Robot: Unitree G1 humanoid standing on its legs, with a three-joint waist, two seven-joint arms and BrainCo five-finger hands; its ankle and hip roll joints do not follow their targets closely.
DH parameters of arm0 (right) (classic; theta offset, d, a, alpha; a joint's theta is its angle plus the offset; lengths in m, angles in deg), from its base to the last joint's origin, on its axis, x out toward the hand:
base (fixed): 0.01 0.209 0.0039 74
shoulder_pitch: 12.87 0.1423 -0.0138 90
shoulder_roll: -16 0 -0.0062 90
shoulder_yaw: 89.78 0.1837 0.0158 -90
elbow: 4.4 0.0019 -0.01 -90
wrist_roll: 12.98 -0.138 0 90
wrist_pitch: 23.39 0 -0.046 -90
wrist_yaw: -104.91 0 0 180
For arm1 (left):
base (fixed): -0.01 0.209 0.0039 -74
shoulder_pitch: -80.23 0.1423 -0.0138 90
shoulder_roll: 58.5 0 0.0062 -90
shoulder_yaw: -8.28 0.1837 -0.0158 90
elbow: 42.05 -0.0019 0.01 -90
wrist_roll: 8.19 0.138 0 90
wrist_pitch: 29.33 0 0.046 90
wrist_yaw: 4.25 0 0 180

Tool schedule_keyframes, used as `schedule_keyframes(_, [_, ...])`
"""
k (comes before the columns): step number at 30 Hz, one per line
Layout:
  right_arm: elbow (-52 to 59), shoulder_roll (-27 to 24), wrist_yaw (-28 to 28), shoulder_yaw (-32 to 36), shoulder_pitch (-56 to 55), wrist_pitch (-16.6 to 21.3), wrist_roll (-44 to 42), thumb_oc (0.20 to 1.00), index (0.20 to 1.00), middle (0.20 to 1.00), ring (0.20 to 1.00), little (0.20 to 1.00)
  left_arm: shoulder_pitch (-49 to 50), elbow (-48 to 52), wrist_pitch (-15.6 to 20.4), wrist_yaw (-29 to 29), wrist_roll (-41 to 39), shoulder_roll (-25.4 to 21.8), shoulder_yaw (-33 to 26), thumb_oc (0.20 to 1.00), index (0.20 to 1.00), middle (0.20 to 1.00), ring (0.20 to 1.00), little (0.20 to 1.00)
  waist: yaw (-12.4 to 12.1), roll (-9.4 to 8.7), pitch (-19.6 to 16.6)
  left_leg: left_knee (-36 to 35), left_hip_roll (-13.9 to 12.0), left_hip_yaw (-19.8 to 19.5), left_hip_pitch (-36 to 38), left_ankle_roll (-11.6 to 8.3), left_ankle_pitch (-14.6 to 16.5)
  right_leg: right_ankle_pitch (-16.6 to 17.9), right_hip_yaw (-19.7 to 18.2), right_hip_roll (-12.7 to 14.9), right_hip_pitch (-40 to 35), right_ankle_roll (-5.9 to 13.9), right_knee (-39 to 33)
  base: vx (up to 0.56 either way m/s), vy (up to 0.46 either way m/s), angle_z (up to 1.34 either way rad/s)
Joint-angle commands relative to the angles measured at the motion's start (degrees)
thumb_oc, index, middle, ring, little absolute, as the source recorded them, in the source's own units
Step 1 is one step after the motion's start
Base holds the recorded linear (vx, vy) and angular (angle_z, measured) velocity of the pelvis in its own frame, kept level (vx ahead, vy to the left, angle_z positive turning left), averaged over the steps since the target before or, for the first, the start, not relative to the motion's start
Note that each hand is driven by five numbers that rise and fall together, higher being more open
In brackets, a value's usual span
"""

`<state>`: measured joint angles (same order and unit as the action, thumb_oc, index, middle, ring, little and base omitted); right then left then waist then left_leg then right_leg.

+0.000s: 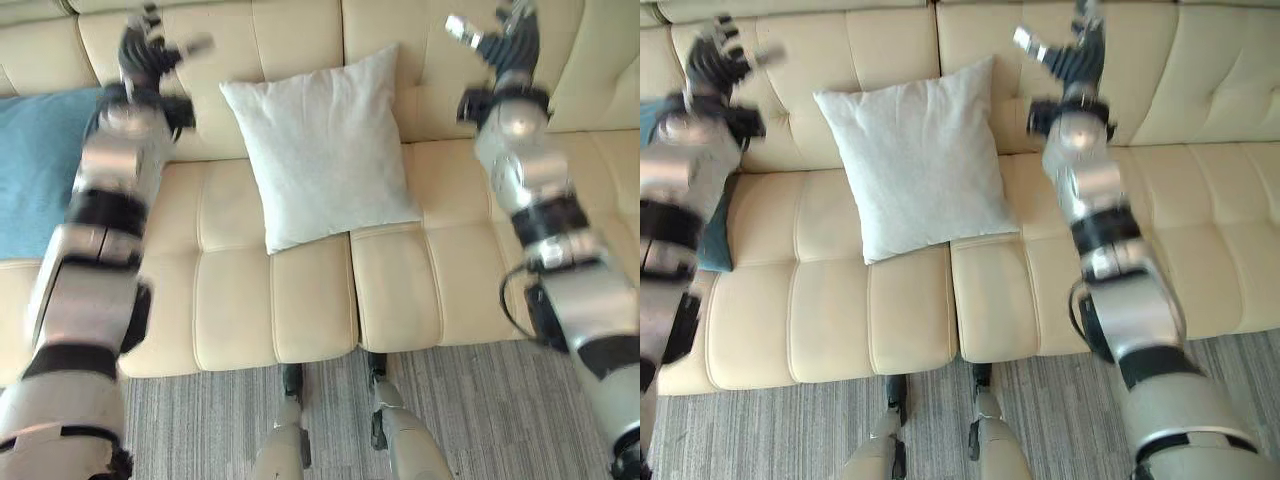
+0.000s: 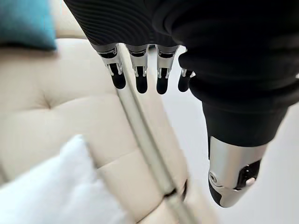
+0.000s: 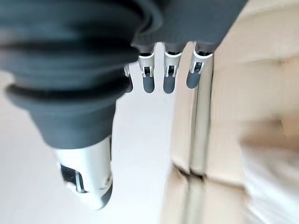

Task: Pick up all the scattered cushions and arrange them neatly on the sofa.

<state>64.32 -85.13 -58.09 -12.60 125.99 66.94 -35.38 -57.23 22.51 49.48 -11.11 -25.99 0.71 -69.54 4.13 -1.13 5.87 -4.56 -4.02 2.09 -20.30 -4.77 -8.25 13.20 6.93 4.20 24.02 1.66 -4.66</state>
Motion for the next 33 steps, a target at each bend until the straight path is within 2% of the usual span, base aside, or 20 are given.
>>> schedule_keyframes(1, [-2.1, -4.2, -10.1, 2.6, 1.2, -1.6, 4.6, 1.000, 1.000, 1.000, 1.000, 1.000, 4.4, -1.4, -1.0, 8.2, 10.3, 0.5, -7.4, 1.000, 1.000, 1.000, 1.000, 1.000, -0.7, 1.12, 0.4, -0.4, 0.7, -0.7, 3.8, -0.78, 1.7, -11.9, 2.4, 0.6, -9.8, 2.28, 1.7, 0.08, -0.006, -0.03])
schedule_keyframes(4, [3.7, -5.0, -15.3, 5.1, -11.8, -1.6, 7.0, 1.000, 1.000, 1.000, 1.000, 1.000, 22.0, 7.5, -0.1, 11.9, 13.7, 3.5, -13.5, 1.000, 1.000, 1.000, 1.000, 1.000, -0.8, 1.17, -1.6, -0.4, 0.8, -0.7, 5.9, -0.44, 2.2, -11.9, 2.6, 0.9, -13.1, 2.41, 0.2, 0.06, 0.004, 0.00])
schedule_keyframes(6, [6.9, -3.7, -18.7, 6.0, -20.5, -1.6, 8.5, 1.000, 1.000, 1.000, 1.000, 1.000, 31.8, 11.7, 0.4, 13.5, 15.0, 6.4, -15.9, 1.000, 1.000, 1.000, 1.000, 1.000, -0.7, 1.29, -3.2, -0.4, 0.7, -0.6, 7.4, -0.13, 3.1, -12.5, 2.5, 0.7, -14.8, 2.44, -0.2, 0.07, 0.006, 0.06])
schedule_keyframes(7, [9.1, -1.5, -21.2, 7.5, -27.4, -1.8, 10.2, 1.000, 1.000, 1.000, 1.000, 1.000, 39.0, 11.8, 1.3, 13.4, 15.0, 11.8, -17.5, 1.000, 1.000, 1.000, 1.000, 1.000, -0.8, 1.32, -4.3, -0.4, 0.8, -0.6, 8.8, 0.22, 3.4, -12.9, 2.5, 0.6, -16.2, 2.38, -0.2, 0.03, 0.021, 0.07])
schedule_keyframes(9, [10.0, 1.1, -23.4, 9.2, -34.2, -1.8, 10.8, 1.000, 1.000, 1.000, 1.000, 1.000, 45.0, 12.7, 1.9, 13.0, 14.8, 17.2, -17.9, 1.000, 1.000, 1.000, 1.000, 1.000, -0.9, 1.27, -5.0, -0.4, 0.9, -0.8, 10.3, 0.62, 3.8, -13.3, 2.2, 0.5, -17.5, 2.27, -0.2, 0.01, 0.016, 0.01])
schedule_keyframes(10, [10.1, 1.1, -23.5, 9.2, -34.7, -1.8, 10.8, 1.000, 1.000, 1.000, 1.000, 1.000, 45.5, 12.9, 1.8, 12.9, 14.8, 17.3, -17.8, 1.000, 1.000, 1.000, 1.000, 1.000, -1.0, 1.33, -5.1, -0.4, 0.9, -0.8, 10.5, 0.63, 3.9, -13.3, 2.2, 0.5, -17.7, 2.28, -0.2, 0.00, 0.039, 0.01])
schedule_keyframes(11, [9.1, 5.3, -25.6, 11.4, -41.1, -1.3, 11.3, 1.000, 1.000, 1.000, 1.000, 1.000, 51.1, 11.0, 3.3, 12.5, 14.9, 22.6, -16.5, 1.000, 1.000, 1.000, 1.000, 1.000, -1.0, 1.23, -6.1, -0.4, 1.1, -0.8, 11.7, 0.90, 4.3, -13.7, 2.2, 0.4, -19.1, 2.21, -0.3, 0.03, 0.043, 0.01])
schedule_keyframes(12, [7.9, 7.4, -25.7, 12.0, -43.8, -0.5, 11.9, 1.000, 1.000, 1.000, 1.000, 1.000, 53.4, 9.0, 4.2, 11.7, 13.7, 27.0, -15.9, 1.000, 1.000, 1.000, 1.000, 1.000, -1.2, 1.06, -6.3, -0.4, 1.3, -0.8, 12.7, 1.02, 4.8, -14.0, 2.2, 0.3, -20.0, 2.22, -0.3, 0.00, 0.062, -0.01])
schedule_keyframes(14, [6.0, 10.0, -25.9, 12.9, -47.7, 0.7, 13.1, 1.000, 1.000, 1.000, 1.000, 1.000, 56.3, 7.7, 5.1, 10.3, 13.1, 31.2, -14.5, 1.000, 1.000, 1.000, 1.000, 1.000, -1.2, 1.16, -7.3, -0.4, 1.5, -1.0, 13.3, 1.39, 4.8, -13.9, 2.4, 0.4, -20.4, 2.33, -0.3, -0.01, 0.081, -0.04])
schedule_keyframes(15, [3.1, 12.6, -25.1, 12.6, -50.1, 2.2, 14.7, 1.000, 1.000, 1.000, 1.000, 1.000, 59.0, 5.1, 6.0, 9.0, 12.5, 35.1, -12.6, 1.000, 1.000, 1.000, 1.000, 1.000, -1.3, 1.16, -7.8, -0.4, 1.9, -1.2, 14.0, 1.78, 5.1, -14.0, 2.2, 0.6, -21.2, 2.45, -0.3, 0.00, 0.082, -0.01])
schedule_keyframes(19, [0.7, 14.7, -23.8, 10.4, -52.7, 4.4, 17.0, 1.000, 1.000, 1.000, 1.000, 1.000, 60.1, 0.2, 7.5, 7.7, 11.6, 38.4, -10.5, 1.000, 1.000, 1.000, 1.000, 1.000, -1.5, 1.17, -7.8, -0.4, 2.5, -1.9, 14.5, 2.48, 5.2, -14.1, 2.3, 0.9, -22.1, 2.82, -0.2, -0.02, 0.091, 0.01])
schedule_keyframes(20, [0.4, 15.3, -23.9, 7.9, -52.4, 5.4, 17.8, 1.000, 1.000, 1.000, 1.000, 1.000, 58.6, -4.7, 8.6, 6.8, 12.2, 38.9, -8.3, 1.000, 1.000, 1.000, 1.000, 1.000, -1.5, 1.06, -6.2, -0.4, 2.6, -1.7, 14.0, 2.88, 4.8, -13.9, 2.3, 1.4, -20.7, 3.47, 2.2, -0.09, 0.093, 0.01])
schedule_keyframes(24, [-1.0, 16.6, -23.1, 5.5, -48.6, 6.2, 18.7, 1.000, 1.000, 1.000, 1.000, 1.000, 54.3, -9.5, 9.0, 7.2, 13.0, 38.5, -5.3, 1.000, 1.000, 1.000, 1.000, 1.000, -2.2, 0.99, -3.3, -0.4, 2.0, -0.6, 10.9, 3.40, 3.2, -13.7, 1.7, 1.1, -15.2, 5.10, 5.4, -0.25, 0.044, -0.08])
schedule_keyframes(25, [-1.3, 16.9, -22.9, 5.0, -47.4, 6.3, 18.8, 1.000, 1.000, 1.000, 1.000, 1.000, 53.8, -8.8, 8.5, 7.6, 13.0, 38.4, -5.0, 1.000, 1.000, 1.000, 1.000, 1.000, -2.6, 1.11, -3.1, -0.4, 1.3, 0.1, 9.3, 3.62, 2.7, -14.5, 1.5, 0.6, -13.1, 5.72, 8.1, -0.37, -0.009, -0.29])
schedule_keyframes(27, [-1.9, 16.8, -23.0, 4.2, -46.0, 6.1, 19.2, 1.000, 1.000, 1.000, 1.000, 1.000, 54.3, -8.1, 7.7, 8.1, 13.0, 38.2, -5.3, 1.000, 1.000, 1.000, 1.000, 1.000, -3.5, 1.59, -4.1, -0.4, -0.2, 2.0, 5.7, 3.95, 1.7, -18.5, 1.0, -0.7, -11.9, 6.51, 13.1, -0.33, -0.004, -0.58])
schedule_keyframes(28, [-2.2, 16.7, -22.9, 4.0, -46.1, 6.4, 19.3, 1.000, 1.000, 1.000, 1.000, 1.000, 56.1, -7.5, 6.7, 8.3, 12.8, 38.5, -5.6, 1.000, 1.000, 1.000, 1.000, 1.000, -4.5, 2.09, -6.3, -0.4, -1.0, 2.9, 4.5, 3.81, 1.2, -23.3, -0.9, -1.5, -14.5, 6.86, 17.7, -0.20, 0.010, -0.73])
schedule_keyframes(29, [-2.2, 16.7, -22.9, 4.0, -46.1, 6.4, 19.3, 1.000, 1.000, 1.000, 1.000, 1.000, 56.1, -7.5, 6.7, 8.3, 12.8, 38.5, -5.6, 1.000, 1.000, 1.000, 1.000, 1.000, -4.5, 2.18, -6.4, -0.4, -1.1, 2.9, 4.3, 3.81, 1.1, -23.1, -0.9, -1.7, -14.3, 6.83, 17.6, -0.13, -0.001, -0.61])
schedule_keyframes(31, [-1.3, 17.3, -22.8, 4.1, -46.6, 6.2, 19.1, 1.000, 1.000, 1.000, 1.000, 1.000, 57.6, -7.6, 6.4, 8.1, 12.7, 38.6, -6.2, 1.000, 1.000, 1.000, 1.000, 1.000, -5.6, 1.56, -7.9, -0.4, -1.1, 2.8, 4.6, 3.36, 1.1, -24.4, -1.9, -1.4, -19.3, 7.18, 17.6, -0.08, -0.062, -0.37])
schedule_keyframes(32, [-1.1, 17.5, -22.5, 4.1, -46.7, 6.3, 19.1, 1.000, 1.000, 1.000, 1.000, 1.000, 58.2, -7.9, 6.5, 7.8, 12.8, 38.8, -6.6, 1.000, 1.000, 1.000, 1.000, 1.000, -6.3, 0.83, -8.3, -0.4, -0.6, 2.8, 4.7, 3.07, 0.7, -23.7, -2.3, -1.1, -22.7, 7.32, 16.8, -0.08, -0.075, -0.15])
schedule_keyframes(33, [-1.1, 17.5, -22.5, 4.1, -46.7, 6.3, 19.1, 1.000, 1.000, 1.000, 1.000, 1.000, 58.2, -7.9, 6.5, 7.8, 12.8, 38.8, -6.6, 1.000, 1.000, 1.000, 1.000, 1.000, -6.2, 0.81, -8.2, -0.4, -0.5, 2.8, 4.8, 3.07, 0.7, -23.7, -2.3, -1.1, -22.8, 7.33, 16.8, -0.19, -0.137, -0.02])
